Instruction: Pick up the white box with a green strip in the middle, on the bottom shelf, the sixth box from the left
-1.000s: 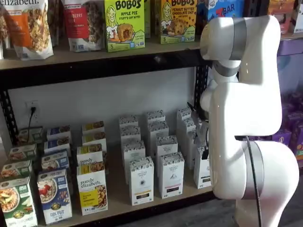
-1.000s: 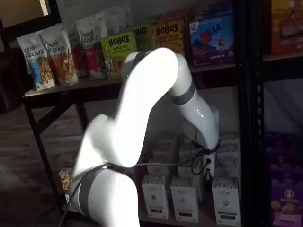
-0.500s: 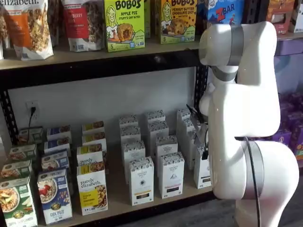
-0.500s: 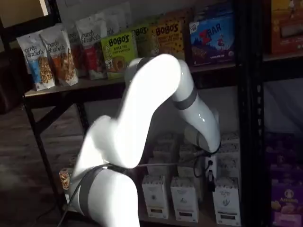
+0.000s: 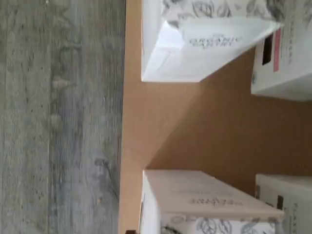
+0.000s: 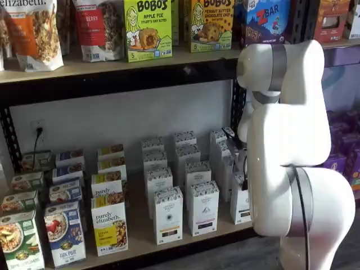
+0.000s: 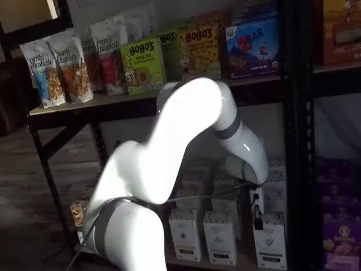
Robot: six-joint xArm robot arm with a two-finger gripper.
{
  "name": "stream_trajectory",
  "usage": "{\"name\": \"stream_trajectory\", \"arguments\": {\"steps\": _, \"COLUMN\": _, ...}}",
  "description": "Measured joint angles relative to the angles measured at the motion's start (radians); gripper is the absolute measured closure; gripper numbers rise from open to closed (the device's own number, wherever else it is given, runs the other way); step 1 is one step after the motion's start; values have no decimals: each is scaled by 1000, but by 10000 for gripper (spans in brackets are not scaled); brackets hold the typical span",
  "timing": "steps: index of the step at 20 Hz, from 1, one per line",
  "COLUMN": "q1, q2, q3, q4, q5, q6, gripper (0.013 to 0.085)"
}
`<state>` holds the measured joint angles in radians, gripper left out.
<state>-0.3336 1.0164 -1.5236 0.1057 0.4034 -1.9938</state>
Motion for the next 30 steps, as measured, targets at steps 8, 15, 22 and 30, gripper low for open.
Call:
{"name": "stream_trajectory", "arguments": {"steps": 8, "q1": 4, "q2": 80, "q3": -116, "q4": -198, "q5": 59, "q6": 178, "gripper": 130}}
{"name": "stream_trajectory", "arguments": {"steps": 15, "q1": 4, "q2": 94, "q3": -130, "q4": -314, "q5": 85, "q6": 280, "gripper": 130}}
{"name": "stream_trajectory", "arguments": {"steps": 22, "q1": 6, "q2": 94, "q3": -131, "q4": -345, "q5": 105, "q6": 308, "gripper": 130}}
{"name": "stream_trajectory", "arguments": {"steps": 30, "q1": 9, "q2": 93, "q3": -135, "q4": -374, "q5": 111, "q6": 336, "gripper": 210}}
